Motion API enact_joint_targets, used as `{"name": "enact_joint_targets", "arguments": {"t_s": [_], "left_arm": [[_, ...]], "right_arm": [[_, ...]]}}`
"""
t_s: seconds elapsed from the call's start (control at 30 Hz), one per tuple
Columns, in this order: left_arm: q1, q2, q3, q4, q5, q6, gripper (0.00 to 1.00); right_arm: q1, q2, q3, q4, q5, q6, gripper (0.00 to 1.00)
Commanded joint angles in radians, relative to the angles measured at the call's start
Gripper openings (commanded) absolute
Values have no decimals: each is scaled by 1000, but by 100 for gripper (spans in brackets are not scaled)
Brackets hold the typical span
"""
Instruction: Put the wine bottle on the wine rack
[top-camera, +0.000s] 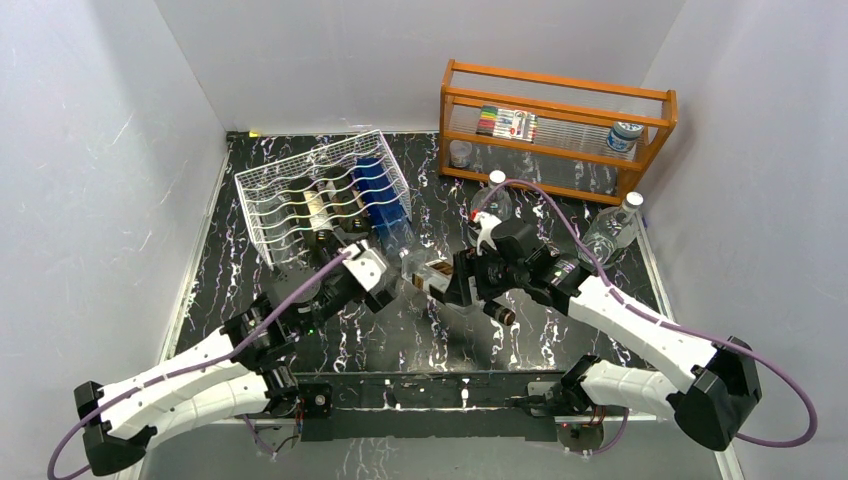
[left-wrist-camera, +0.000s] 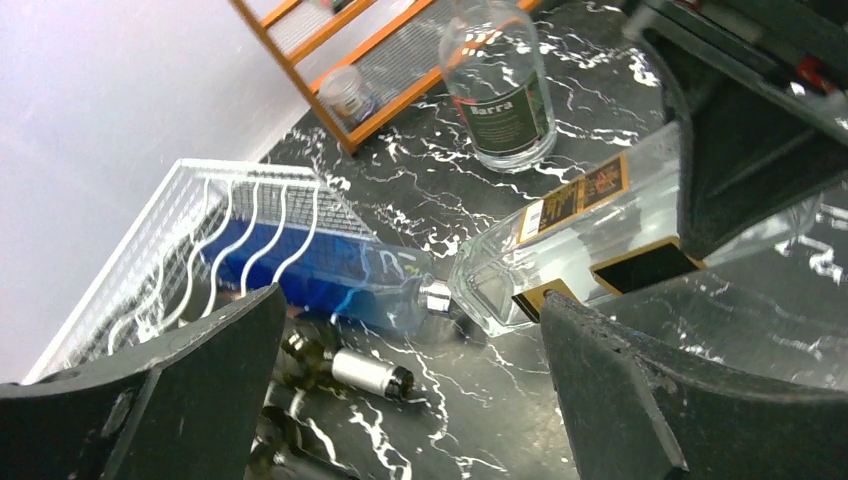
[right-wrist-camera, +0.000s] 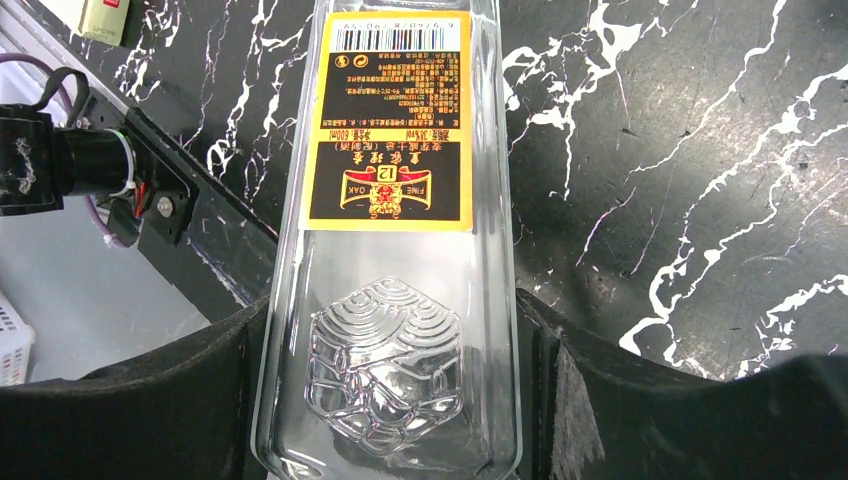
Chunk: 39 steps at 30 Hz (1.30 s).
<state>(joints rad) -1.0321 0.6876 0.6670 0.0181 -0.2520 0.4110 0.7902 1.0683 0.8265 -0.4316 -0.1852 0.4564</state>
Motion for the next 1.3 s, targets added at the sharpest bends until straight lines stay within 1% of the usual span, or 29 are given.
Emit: {"name": "enact_joint_targets", "arguments": {"t_s": [0.0,0.07,0.13,0.2,0.23,0.27,0.33,0.47,0.57,0.7,0.87,0.9,0.93,0.97,1.03,1.1,1.17,1.27], "left_arm": [[3,-17,10,9,-215,-260,98],[3,-10,28,-32,-350,-338,98],[3,5,72,-117,-470,-427,98],[3,25,141,-237,-549,-517,98],[3,34,186,-303,-561,-550,98],[3,40,248,-354,-559,-569,98],[3,39,320,-418,-552,-582,98],[3,-3,390,-419,-524,-561,98],[3,-29,425,-414,-492,-531,98],[3,-42,454,-435,-481,-518,98],[2,-47,466,-512,-502,-565,98],[3,-42,472,-533,-511,-584,98],[3,-40,487,-594,-519,-618,98],[3,-48,486,-622,-515,-637,98],[3,-69,467,-627,-503,-660,98],[2,-76,452,-622,-501,-664,98],[2,-68,459,-626,-497,-663,98],[2,-68,456,-634,-491,-670,98]], "right_arm": [[0,-7,100,159,-25,-12,0],[-1,1,126,165,-30,7,0],[0,13,173,167,-48,25,0],[-1,19,214,183,-50,39,0],[0,23,231,197,-48,41,0],[0,30,246,210,-43,46,0],[0,56,276,235,-26,48,0],[1,130,343,286,40,50,0],[3,188,376,367,112,48,0],[6,283,438,460,220,28,0],[7,432,556,549,358,15,0],[7,454,574,588,366,25,0],[9,531,635,637,371,29,0],[9,606,708,625,375,10,0],[9,684,773,633,366,-4,0],[11,805,895,633,287,23,0],[24,870,954,672,340,36,0],[24,900,960,687,422,51,0]]}}
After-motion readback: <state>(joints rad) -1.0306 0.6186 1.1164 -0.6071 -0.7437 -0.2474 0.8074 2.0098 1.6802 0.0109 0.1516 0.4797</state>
